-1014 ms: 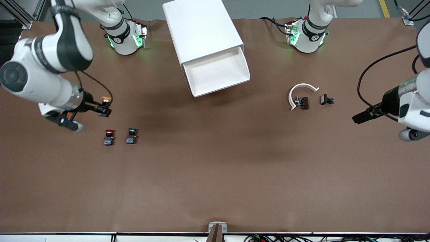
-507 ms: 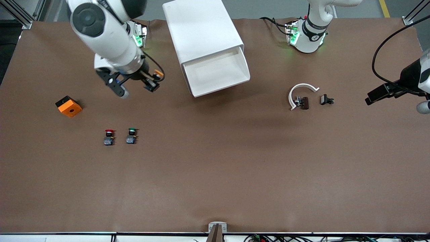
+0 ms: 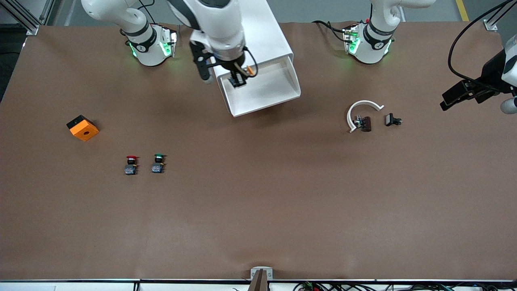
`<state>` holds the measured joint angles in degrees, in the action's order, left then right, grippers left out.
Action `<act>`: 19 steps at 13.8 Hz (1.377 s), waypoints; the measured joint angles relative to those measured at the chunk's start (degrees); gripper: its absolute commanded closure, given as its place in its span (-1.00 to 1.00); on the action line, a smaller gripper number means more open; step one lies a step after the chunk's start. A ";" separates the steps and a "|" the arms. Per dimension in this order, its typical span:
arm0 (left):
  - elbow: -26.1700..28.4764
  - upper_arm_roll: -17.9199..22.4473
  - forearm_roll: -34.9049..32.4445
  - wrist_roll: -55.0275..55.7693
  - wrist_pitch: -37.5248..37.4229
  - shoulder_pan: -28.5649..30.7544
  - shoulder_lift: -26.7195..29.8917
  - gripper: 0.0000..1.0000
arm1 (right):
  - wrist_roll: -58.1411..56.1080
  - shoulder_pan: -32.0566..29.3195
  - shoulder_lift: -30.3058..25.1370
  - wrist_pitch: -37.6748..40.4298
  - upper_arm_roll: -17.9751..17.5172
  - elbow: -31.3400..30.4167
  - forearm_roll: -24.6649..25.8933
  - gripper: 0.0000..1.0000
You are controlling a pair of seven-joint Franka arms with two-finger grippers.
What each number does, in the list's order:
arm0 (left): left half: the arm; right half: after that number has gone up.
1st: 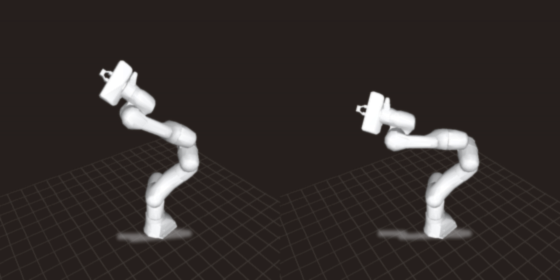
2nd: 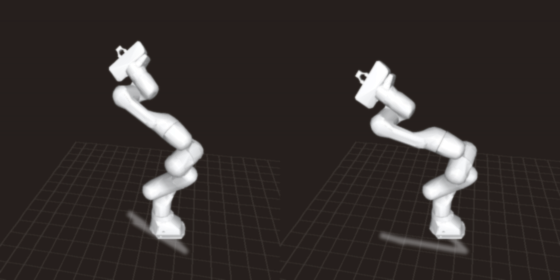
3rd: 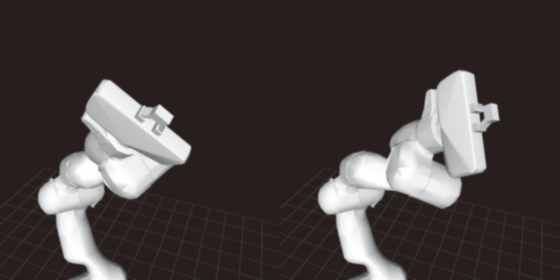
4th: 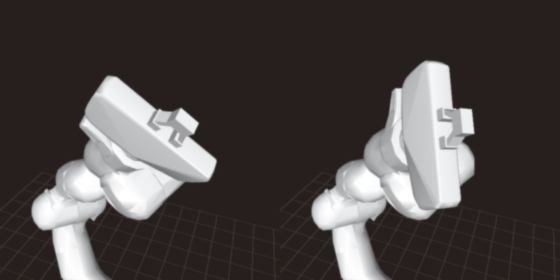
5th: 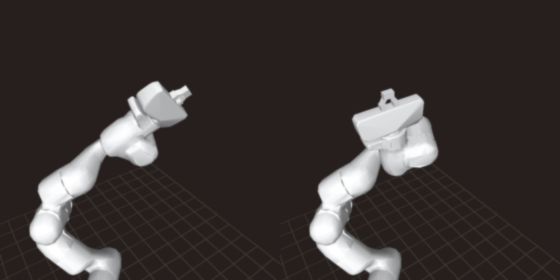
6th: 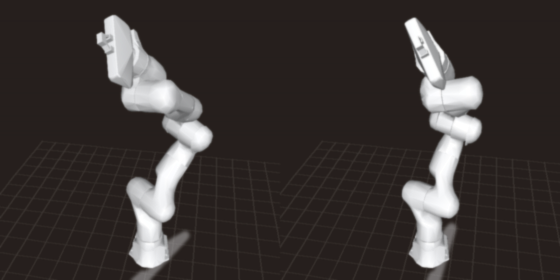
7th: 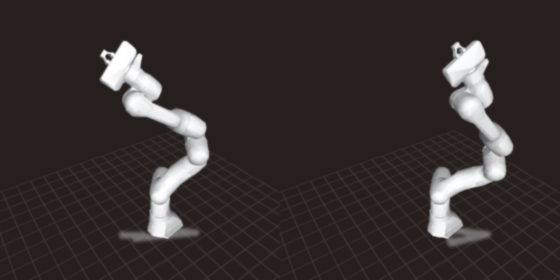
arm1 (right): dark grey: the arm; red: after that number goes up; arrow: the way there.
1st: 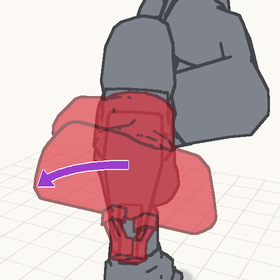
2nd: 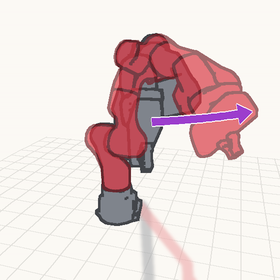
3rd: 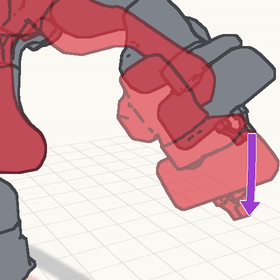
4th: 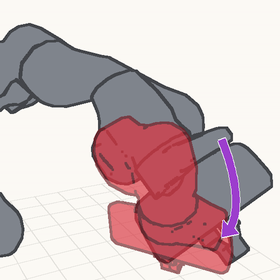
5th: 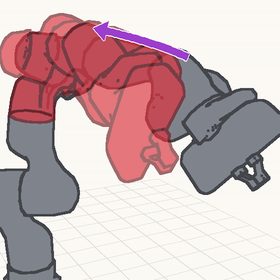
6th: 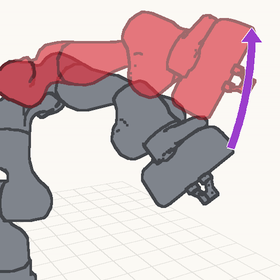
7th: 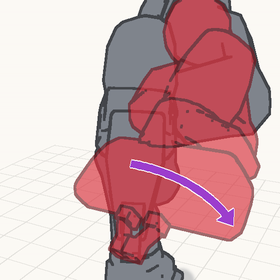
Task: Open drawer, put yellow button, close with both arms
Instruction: 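Carry the yellow button over the open drawer with the right gripper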
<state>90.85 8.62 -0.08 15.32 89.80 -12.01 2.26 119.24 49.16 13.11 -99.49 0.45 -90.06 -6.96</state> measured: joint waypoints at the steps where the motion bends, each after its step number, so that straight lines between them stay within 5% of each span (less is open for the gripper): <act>1: 0.16 -1.27 -0.05 -0.02 -0.02 1.28 0.16 -1.00 | 3.11 1.28 2.18 -1.35 0.03 1.12 0.31 1.00; 5: 1.09 -13.94 -0.17 -0.12 0.14 13.12 0.69 -1.00 | 11.28 4.35 7.49 -3.72 0.20 3.48 2.37 1.00; 11: 9.66 -14.71 -0.21 -0.12 6.69 13.17 5.33 -1.00 | 19.91 7.55 11.45 -3.76 0.31 6.25 4.32 1.00; 19: 10.68 -14.96 -0.21 0.60 6.46 10.57 6.74 -1.00 | 25.06 9.27 16.36 -3.95 0.48 11.30 4.81 1.00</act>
<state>101.53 -6.34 -0.29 15.92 96.26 -1.44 9.00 144.30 58.43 29.46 -103.44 0.94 -78.76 -2.14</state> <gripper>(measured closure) 0.000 0.581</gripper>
